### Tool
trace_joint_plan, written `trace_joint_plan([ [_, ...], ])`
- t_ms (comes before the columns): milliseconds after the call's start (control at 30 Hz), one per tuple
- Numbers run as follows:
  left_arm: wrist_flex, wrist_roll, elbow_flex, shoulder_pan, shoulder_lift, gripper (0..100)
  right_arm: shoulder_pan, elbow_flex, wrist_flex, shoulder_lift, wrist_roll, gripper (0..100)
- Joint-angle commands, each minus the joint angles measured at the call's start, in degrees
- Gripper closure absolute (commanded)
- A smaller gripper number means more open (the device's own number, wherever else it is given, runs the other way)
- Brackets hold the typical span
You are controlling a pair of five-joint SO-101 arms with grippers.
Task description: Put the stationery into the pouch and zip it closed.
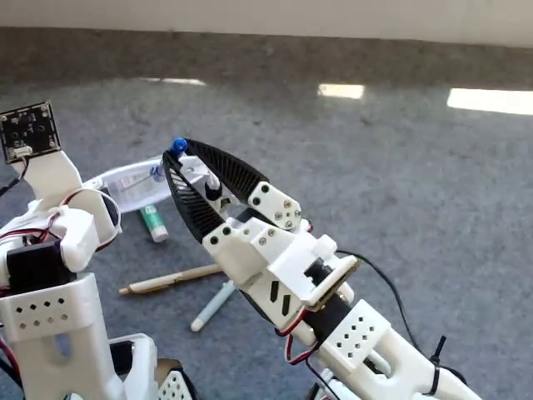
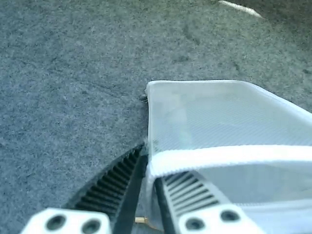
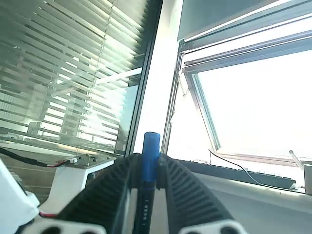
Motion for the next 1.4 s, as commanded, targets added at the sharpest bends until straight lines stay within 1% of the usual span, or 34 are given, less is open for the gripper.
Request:
trace_joint_plan([
  [0,-0.8,-0.6,0.4,1.1,0.9,99,-0.1,1.7,-1.5,0.0,0.5,99.3],
  [167,-0.8,-0.6,0.4,1.1,0.9,99,-0.3,3.6,-2.2,3.0,0.4,99.3],
  [333,-0.8,-0.6,0.4,1.1,0.9,99,-0.2,5.8,-10.4,8.5,0.6,99.3],
  [467,-0.8,-0.6,0.4,1.1,0.9,99,-0.4,6.6,-11.1,11.2,0.6,98.5],
  [633,-0.8,-0.6,0.4,1.0,0.9,99,-0.5,7.5,-10.4,9.9,0.6,86.5],
  [800,-0.9,-0.6,0.4,1.0,0.9,99,-1.1,8.6,-2.5,4.4,0.4,86.1],
  [933,-0.9,-0.6,0.4,1.0,0.9,99,-1.7,8.7,3.6,-3.4,0.3,86.1],
  [1167,-0.9,-0.6,0.3,1.0,0.9,99,-1.5,8.4,22.7,-15.0,0.2,86.1],
  [1300,-0.9,-0.6,0.3,0.9,0.9,99,-1.5,5.8,30.6,-16.5,0.2,86.1],
  [1367,-0.9,-0.5,0.0,-0.7,0.9,99,-1.5,3.8,35.4,-16.5,0.2,86.1],
])
